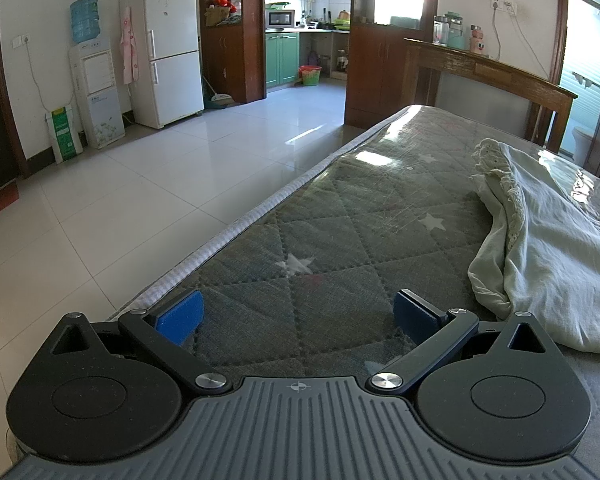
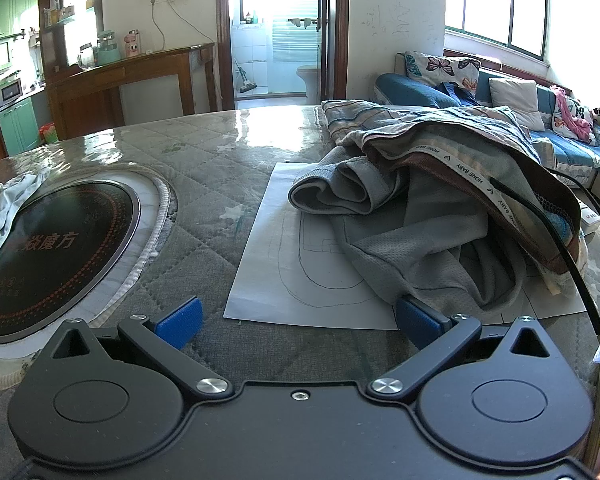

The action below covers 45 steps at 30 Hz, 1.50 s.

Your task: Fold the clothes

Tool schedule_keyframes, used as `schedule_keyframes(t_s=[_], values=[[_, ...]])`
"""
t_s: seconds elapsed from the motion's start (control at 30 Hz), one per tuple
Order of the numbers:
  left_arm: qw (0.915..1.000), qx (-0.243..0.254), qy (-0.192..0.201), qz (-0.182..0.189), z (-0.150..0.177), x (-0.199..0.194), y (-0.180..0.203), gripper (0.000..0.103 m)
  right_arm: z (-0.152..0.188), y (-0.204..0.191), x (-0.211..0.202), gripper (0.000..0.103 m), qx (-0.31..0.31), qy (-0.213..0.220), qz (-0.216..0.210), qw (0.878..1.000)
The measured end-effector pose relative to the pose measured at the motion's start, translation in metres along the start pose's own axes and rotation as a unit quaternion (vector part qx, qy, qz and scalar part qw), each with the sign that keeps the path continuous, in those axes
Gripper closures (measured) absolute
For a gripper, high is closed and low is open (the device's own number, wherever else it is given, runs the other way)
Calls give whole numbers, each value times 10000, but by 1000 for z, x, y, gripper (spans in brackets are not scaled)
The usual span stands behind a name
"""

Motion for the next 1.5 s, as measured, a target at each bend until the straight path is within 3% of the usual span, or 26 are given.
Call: schedule_keyframes(t_s=[1.5], values=[[10000, 27, 2, -24, -1, 0, -1, 0, 0, 0, 0, 0, -2, 1, 1, 10000]])
Point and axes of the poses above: each gripper's, at about its wrist camera, not at the fingertips, and x roughly the way its jaws point, y to its right, z to its underside, the point moved 4 cm from there along x, roughly the way its jaws point, and after that the axes turned 4 degrees about y, right-handed, at the moved point
